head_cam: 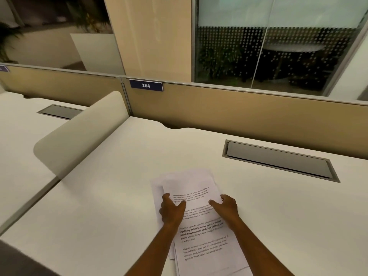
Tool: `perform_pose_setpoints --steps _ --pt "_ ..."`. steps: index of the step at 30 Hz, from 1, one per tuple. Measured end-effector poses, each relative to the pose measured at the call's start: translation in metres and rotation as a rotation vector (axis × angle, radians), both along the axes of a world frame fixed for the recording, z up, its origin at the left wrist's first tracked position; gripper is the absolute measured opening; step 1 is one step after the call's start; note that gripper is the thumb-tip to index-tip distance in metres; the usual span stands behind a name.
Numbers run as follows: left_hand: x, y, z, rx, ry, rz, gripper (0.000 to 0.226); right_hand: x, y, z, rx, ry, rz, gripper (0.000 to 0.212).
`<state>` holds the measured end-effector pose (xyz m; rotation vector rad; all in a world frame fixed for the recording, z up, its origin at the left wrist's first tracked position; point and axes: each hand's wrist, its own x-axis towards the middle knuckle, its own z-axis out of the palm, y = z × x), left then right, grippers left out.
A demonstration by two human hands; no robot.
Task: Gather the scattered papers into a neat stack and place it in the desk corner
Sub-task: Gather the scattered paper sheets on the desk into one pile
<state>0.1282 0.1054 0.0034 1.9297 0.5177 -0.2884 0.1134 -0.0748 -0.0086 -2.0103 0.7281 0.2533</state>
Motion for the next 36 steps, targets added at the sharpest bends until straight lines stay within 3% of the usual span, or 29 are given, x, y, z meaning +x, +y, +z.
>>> perform_pose_setpoints --steps 9,15,36 --pt "0.001 0.036 0.003 0.152 0.089 0.040 0.068 0.010 0.036 -0.003 -0.003 -0.013 0.064 0.066" --pt "0.004 0.046 0.005 0.173 0.115 0.103 0.062 0.008 0.048 -0.007 -0.161 -0.010 0.065 0.061" --pt "0.021 0.070 0.003 -0.053 0.130 0.110 0.059 0.007 0.055 -0.010 -0.232 0.182 0.006 0.074"
